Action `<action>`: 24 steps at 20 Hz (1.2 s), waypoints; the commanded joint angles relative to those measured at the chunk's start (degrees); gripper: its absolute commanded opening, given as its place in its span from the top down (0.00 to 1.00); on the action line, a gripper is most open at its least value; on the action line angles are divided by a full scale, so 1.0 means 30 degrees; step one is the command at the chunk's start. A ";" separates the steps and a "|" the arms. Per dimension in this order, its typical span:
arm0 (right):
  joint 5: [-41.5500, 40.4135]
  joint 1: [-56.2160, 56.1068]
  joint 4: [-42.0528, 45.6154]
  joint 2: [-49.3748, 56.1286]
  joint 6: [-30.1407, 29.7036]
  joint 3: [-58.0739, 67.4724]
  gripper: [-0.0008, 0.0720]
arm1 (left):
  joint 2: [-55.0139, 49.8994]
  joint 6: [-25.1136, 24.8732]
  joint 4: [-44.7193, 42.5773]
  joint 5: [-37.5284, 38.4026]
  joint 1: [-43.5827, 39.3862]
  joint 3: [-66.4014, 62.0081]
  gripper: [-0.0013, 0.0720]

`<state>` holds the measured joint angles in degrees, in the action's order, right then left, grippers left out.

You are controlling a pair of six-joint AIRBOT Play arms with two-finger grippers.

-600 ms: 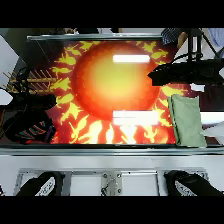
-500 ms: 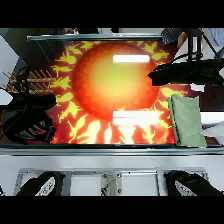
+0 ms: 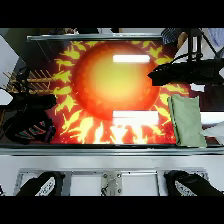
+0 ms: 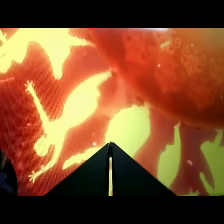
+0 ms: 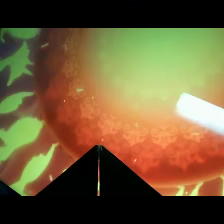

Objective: Fold the clothes and pants, and hang the long-sleeved shirts on hangers.

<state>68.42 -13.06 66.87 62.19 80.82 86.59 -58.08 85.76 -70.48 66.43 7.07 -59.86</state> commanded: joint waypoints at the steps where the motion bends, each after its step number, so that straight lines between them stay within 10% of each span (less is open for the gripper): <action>1: 0.0000 0.0007 0.0000 0.0007 0.0007 -0.0007 0.97 | 0.0015 -0.0015 -0.0670 -0.0576 0.0022 0.0000 0.96; 4: 0.0000 0.0007 -0.0007 0.0007 0.0007 -0.0007 0.97 | 0.0015 0.0044 -0.5756 -0.0488 0.0022 -0.0597 0.96; 5: 0.0007 0.0007 -0.0007 0.0007 0.0007 -0.0007 0.97 | 0.0015 0.0022 -0.8007 -0.0328 0.0022 -0.0765 0.75; 6: 0.0000 0.0007 0.0000 0.0007 0.0007 -0.0007 0.97 | 0.0015 0.0262 -0.9741 -0.0357 0.0029 -0.0692 0.00; 10: 0.0000 0.0007 -0.0007 0.0007 0.0007 -0.0007 0.97 | -0.0867 0.3242 -1.2160 -0.3060 0.1282 0.1297 0.05; 21: 0.0000 0.0007 0.0000 0.0007 0.0007 -0.0007 0.97 | -0.8735 0.3796 -1.1948 -0.4830 0.4503 0.3206 0.06; 22: 0.0000 0.0007 -0.0007 0.0007 0.0007 -0.0007 0.97 | -0.8918 0.4007 -1.1956 -0.4612 0.4503 0.3169 0.24; 24: 0.0000 -0.0007 -0.0058 0.0029 0.0007 -0.0007 0.97 | -0.8590 0.3898 -1.1621 -0.3781 0.4371 0.2652 0.97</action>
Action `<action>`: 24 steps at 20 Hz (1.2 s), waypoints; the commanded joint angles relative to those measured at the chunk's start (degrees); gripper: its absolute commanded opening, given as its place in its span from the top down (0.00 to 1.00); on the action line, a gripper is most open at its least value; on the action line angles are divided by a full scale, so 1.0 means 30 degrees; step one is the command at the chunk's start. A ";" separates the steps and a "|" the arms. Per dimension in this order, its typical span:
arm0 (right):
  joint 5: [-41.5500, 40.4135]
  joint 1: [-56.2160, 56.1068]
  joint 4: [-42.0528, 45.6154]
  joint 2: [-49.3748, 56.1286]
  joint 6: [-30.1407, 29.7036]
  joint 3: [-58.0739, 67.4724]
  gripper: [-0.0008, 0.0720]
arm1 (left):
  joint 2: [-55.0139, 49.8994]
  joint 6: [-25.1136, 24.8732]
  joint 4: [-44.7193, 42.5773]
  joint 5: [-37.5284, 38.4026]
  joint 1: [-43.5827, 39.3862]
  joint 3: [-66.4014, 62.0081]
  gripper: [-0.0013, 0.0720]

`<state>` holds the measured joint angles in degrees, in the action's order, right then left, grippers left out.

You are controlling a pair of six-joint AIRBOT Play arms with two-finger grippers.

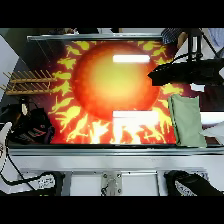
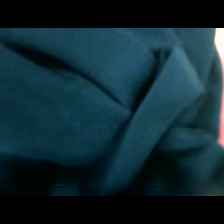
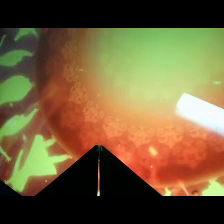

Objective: Fold the clothes and pants, and hang the long-sleeved shirts on hangers.

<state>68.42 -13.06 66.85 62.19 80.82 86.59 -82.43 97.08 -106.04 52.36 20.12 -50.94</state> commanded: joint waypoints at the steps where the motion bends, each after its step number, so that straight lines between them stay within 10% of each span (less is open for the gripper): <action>1: 0.0000 -0.0007 -0.0036 0.0036 0.0007 -0.0007 0.97 | 0.0131 0.0015 0.0554 0.1268 -0.0109 -0.0758 0.96; 13: -0.4670 0.3126 0.0940 -0.1086 0.1413 0.0933 0.97 | 0.9879 -0.0685 0.5836 0.1537 -1.4586 -1.1927 0.96; 24: -0.4656 0.3876 0.0933 -0.0743 0.1647 0.0911 0.97 | -0.0168 0.0160 0.5843 0.0590 -2.0553 -1.6684 0.97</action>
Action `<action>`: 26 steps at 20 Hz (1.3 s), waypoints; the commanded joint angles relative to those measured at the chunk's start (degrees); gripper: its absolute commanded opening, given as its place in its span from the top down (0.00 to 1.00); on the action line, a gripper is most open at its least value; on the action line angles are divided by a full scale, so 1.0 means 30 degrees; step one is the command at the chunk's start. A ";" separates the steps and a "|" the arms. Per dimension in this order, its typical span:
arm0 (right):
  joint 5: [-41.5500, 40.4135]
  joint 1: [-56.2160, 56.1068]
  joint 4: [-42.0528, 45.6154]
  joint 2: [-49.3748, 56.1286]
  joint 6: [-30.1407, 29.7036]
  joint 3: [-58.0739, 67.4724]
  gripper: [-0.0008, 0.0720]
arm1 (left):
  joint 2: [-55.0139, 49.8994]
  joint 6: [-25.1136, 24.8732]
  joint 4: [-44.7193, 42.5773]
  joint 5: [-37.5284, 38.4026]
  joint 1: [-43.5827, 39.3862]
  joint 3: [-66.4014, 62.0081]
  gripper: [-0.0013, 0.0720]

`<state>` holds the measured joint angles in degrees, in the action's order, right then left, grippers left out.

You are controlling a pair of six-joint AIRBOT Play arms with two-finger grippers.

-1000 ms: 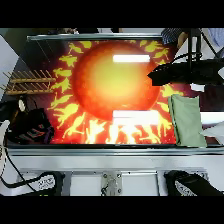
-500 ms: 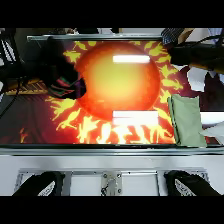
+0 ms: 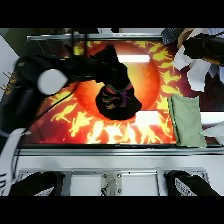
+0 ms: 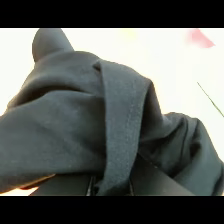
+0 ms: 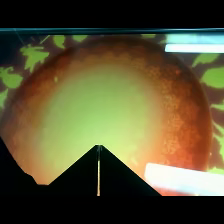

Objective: Fold the clothes and pants, and hang the long-sleeved shirts on hangers.

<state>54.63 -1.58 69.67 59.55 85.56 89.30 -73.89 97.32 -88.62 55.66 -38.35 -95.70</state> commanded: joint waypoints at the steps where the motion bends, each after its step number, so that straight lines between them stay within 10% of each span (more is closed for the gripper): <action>1: -0.0058 0.0051 -0.0007 0.0211 0.0066 0.0007 0.97 | -0.4211 0.0073 0.0044 -0.0503 -0.1311 -0.2922 0.97; 3: -0.0058 0.0051 -0.0007 0.0342 0.0066 0.0007 0.97 | -0.6404 0.0066 0.0058 -0.0561 -0.1719 -0.5151 0.96; 4: -0.0058 0.0051 -0.0007 0.0393 0.0066 0.0000 0.97 | -0.7293 0.0073 0.0058 -0.0641 -0.1741 -0.5967 0.69; 5: -0.0058 0.0058 0.0000 0.0444 0.0066 0.0000 0.97 | -0.8029 0.0211 0.0066 -0.0386 -0.1632 -0.6747 0.11; 6: -0.0058 0.0058 0.0015 0.0474 0.0058 0.0000 0.97 | -0.8546 0.0605 0.0080 0.0423 -0.1290 -0.7424 0.00; 11: -0.0029 0.0058 0.0291 0.0495 0.0058 0.0000 0.97 | -0.6921 0.0714 0.2943 0.2987 0.3504 -0.3395 0.00; 17: 0.0845 0.0058 0.0284 0.0743 0.0066 -0.0138 0.97 | -0.5209 0.0721 0.9610 0.0415 0.8415 0.8459 0.00; 26: 0.3206 0.0066 0.0991 0.1741 0.0080 -0.0219 0.97 | -1.0418 -0.0612 1.3901 -0.0933 0.5238 0.6586 0.00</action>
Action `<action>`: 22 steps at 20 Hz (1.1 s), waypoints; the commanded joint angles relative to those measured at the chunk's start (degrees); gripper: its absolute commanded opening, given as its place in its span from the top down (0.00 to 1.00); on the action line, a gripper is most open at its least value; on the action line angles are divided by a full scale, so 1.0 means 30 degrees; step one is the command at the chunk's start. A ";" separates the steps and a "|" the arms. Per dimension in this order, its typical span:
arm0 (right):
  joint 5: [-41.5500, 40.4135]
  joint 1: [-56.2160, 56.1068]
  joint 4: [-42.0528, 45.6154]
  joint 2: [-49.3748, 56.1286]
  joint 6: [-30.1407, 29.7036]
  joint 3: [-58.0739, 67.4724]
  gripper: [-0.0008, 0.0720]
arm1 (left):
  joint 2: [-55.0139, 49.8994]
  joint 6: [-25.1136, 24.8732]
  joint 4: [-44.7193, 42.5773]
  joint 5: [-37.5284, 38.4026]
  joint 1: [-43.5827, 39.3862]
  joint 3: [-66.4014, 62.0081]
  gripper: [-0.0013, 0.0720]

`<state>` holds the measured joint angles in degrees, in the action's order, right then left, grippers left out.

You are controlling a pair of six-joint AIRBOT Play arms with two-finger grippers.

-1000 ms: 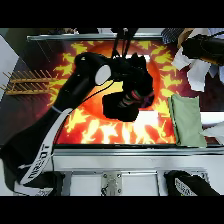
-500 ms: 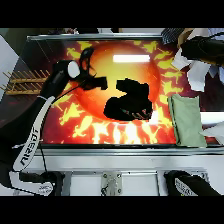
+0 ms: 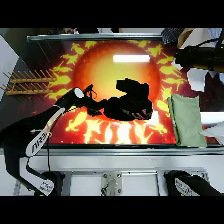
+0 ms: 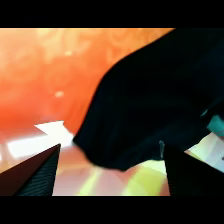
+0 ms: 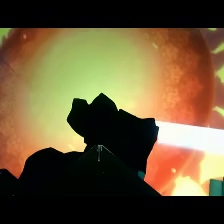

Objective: Fold the clothes and pants, and hang the long-sleeved shirts on hangers.

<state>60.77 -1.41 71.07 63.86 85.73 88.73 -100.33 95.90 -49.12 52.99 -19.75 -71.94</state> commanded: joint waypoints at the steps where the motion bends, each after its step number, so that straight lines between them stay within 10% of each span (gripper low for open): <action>1: 0.1552 0.0044 0.0648 0.0430 0.0168 -0.0211 0.97 | -0.2055 -0.0087 0.0729 0.0153 -0.1093 -0.2186 0.02; 5: 0.2324 0.1078 0.0765 0.1056 0.1304 -0.2273 0.96 | -0.2703 -0.0175 -0.0321 0.0546 -0.1158 -0.4197 0.97; 6: 0.2331 0.1435 0.0765 0.1457 0.1297 -0.2987 0.95 | -0.2586 -0.0182 -0.1107 0.0882 -0.0991 -0.4444 0.96; 7: 0.2339 0.1705 0.0765 0.2047 0.1290 -0.3577 0.71 | -0.2324 -0.0182 -0.2149 0.1370 -0.0663 -0.4707 0.96; 8: 0.2339 0.1887 0.0758 0.2856 0.1275 -0.4167 0.23 | -0.1872 -0.0175 -0.3235 0.1734 -0.0255 -0.4852 0.96; 9: 0.2193 0.1887 0.0743 0.3883 0.1078 -0.4546 0.09 | -0.1297 -0.0182 -0.4058 0.1989 0.0160 -0.4852 0.96; 11: 0.1486 0.1545 0.0372 0.6302 0.0867 -0.4590 0.21 | -0.0117 -0.0204 -0.5333 0.2572 0.1093 -0.4852 0.96; 22: -0.1268 -0.2725 -0.7453 1.2276 -0.2645 -0.4583 0.21 | 0.1086 -0.0342 -0.7308 0.3912 0.2288 -0.4845 0.96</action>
<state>57.41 -6.37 53.21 98.63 80.73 75.02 -97.32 94.89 -69.34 63.92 -13.39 -86.41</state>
